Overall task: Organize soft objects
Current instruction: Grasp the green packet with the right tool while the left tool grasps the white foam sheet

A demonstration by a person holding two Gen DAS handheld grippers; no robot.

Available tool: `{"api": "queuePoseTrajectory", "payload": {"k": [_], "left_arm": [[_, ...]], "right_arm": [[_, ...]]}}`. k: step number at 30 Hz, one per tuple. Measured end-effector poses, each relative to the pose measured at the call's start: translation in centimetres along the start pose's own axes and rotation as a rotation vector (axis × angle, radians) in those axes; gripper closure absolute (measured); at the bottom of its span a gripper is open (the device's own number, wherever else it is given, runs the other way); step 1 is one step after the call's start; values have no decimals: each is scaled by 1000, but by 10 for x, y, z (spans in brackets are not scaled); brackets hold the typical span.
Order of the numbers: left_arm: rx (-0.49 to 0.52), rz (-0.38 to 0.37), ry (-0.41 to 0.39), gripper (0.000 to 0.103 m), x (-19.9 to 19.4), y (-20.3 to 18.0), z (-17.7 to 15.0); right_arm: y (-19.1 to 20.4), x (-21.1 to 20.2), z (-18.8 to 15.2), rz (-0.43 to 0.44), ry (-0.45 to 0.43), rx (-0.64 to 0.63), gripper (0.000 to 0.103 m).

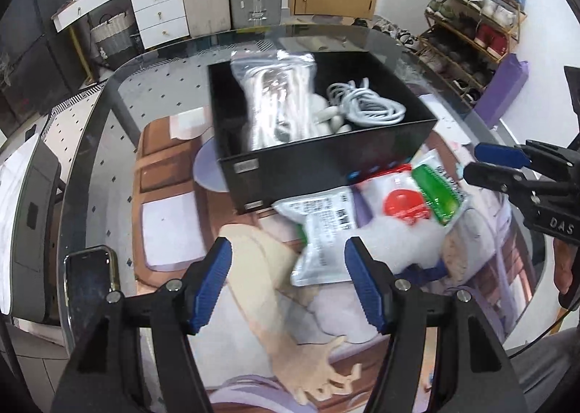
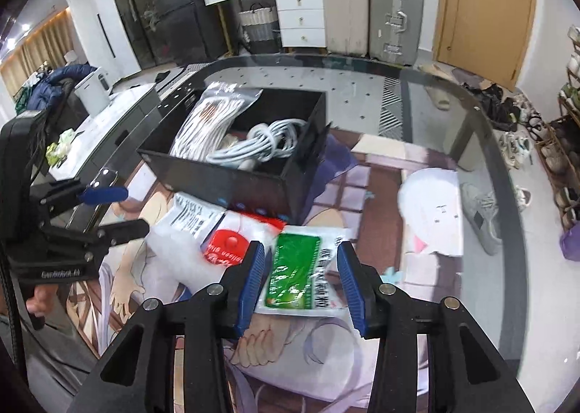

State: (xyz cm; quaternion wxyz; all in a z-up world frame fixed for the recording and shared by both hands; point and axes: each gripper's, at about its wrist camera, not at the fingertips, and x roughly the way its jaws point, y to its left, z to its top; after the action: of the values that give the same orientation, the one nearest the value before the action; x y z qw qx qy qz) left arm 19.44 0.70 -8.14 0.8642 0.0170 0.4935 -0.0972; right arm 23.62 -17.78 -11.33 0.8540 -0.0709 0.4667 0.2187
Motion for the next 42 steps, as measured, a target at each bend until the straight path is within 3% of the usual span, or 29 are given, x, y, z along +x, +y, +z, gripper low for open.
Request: {"api": "queuePoseTrajectory", "payload": {"k": [14, 23, 31, 33, 39, 42], "left_arm": [[8, 27, 20, 38, 1, 13, -12], [15, -11, -12, 38, -8, 2, -9], [39, -85, -21, 38, -17, -27, -12], [60, -89, -12, 38, -14, -37, -14], [120, -90, 16, 38, -3, -70, -19], [121, -79, 33, 38, 5, -74, -20]], "right_arm": [[50, 36, -13, -5, 132, -148, 60], [76, 35, -22, 106, 177, -179, 60], [26, 10, -7, 1, 71, -59, 59], [11, 13, -6, -36, 73, -20, 50], [-8, 25, -7, -66, 94, 18, 49], [-11, 32, -6, -66, 93, 40, 36]]}}
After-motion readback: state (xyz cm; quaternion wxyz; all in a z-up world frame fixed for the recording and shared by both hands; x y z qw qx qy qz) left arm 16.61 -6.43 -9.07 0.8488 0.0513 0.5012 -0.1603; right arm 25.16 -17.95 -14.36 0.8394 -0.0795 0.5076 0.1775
